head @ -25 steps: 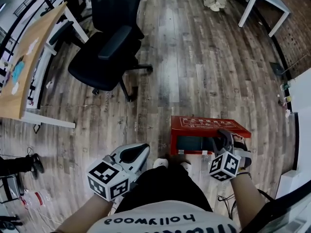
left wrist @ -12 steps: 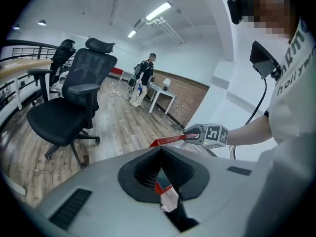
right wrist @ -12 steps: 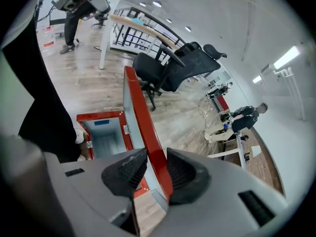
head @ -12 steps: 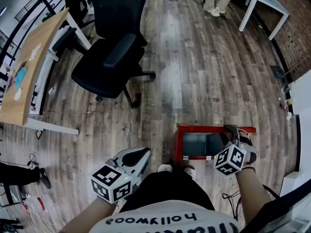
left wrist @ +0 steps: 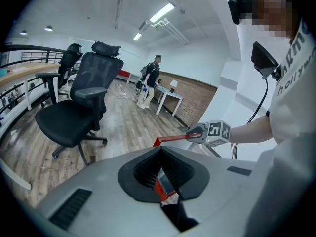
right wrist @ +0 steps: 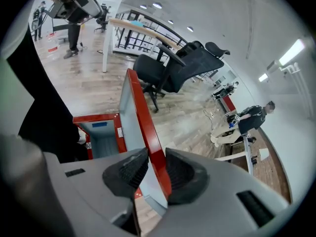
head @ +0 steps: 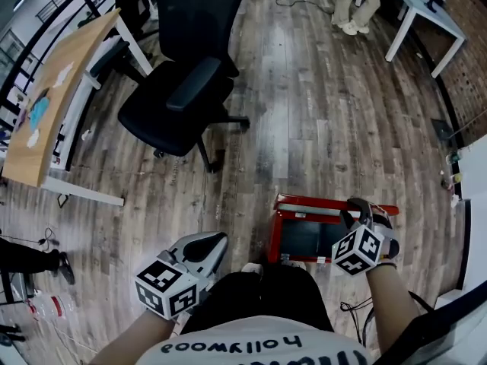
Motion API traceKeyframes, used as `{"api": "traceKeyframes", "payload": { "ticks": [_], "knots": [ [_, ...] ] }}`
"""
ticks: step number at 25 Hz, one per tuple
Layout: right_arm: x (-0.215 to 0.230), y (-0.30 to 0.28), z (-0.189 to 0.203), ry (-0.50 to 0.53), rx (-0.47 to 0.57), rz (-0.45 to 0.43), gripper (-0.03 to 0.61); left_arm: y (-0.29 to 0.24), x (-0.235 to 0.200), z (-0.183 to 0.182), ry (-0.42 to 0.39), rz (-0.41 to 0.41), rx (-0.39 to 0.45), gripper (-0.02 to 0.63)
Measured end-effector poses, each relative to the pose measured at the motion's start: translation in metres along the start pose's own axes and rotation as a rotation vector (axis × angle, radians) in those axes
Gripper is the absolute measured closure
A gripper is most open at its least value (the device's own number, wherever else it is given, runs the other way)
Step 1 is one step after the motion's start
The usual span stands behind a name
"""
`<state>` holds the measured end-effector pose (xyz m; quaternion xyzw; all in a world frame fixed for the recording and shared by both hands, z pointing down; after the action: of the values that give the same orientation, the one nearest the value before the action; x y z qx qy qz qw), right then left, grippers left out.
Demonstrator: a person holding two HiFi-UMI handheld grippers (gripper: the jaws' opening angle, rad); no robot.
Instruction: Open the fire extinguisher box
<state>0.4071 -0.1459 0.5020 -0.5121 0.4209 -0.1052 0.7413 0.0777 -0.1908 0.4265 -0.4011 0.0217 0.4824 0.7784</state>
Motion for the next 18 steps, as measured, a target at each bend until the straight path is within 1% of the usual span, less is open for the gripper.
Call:
{"api": "traceKeyframes", "payload": {
  "ticks": [5, 10, 16, 18],
  "knots": [
    [0.015, -0.009, -0.003, 0.083, 0.009, -0.065, 0.476, -0.013, 0.020, -0.002, 0.062, -0.052, 0.025, 0.606],
    [0.034, -0.026, -0.005, 0.120, -0.021, -0.137, 0.480, -0.023, 0.042, -0.003, 0.074, -0.101, 0.047, 0.606],
    [0.050, -0.048, -0.016, 0.212, -0.021, -0.178, 0.492, -0.011, 0.048, 0.004, 0.137, -0.209, 0.081, 0.607],
    [0.055, -0.055, -0.017, 0.221, -0.021, -0.188, 0.495, -0.010, 0.051, 0.008, 0.156, -0.234, 0.082, 0.607]
  ]
}}
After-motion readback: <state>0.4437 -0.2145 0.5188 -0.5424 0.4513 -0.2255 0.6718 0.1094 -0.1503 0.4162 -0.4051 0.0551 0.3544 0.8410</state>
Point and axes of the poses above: the fingertips, and each gripper's own axes: y backward along the fingers, x to its right, z out of its underside, the point moved 7 cm from there along y, backward along the fingers, and after that the axes turned 7 degrees about -x, right-handed, at the moved point
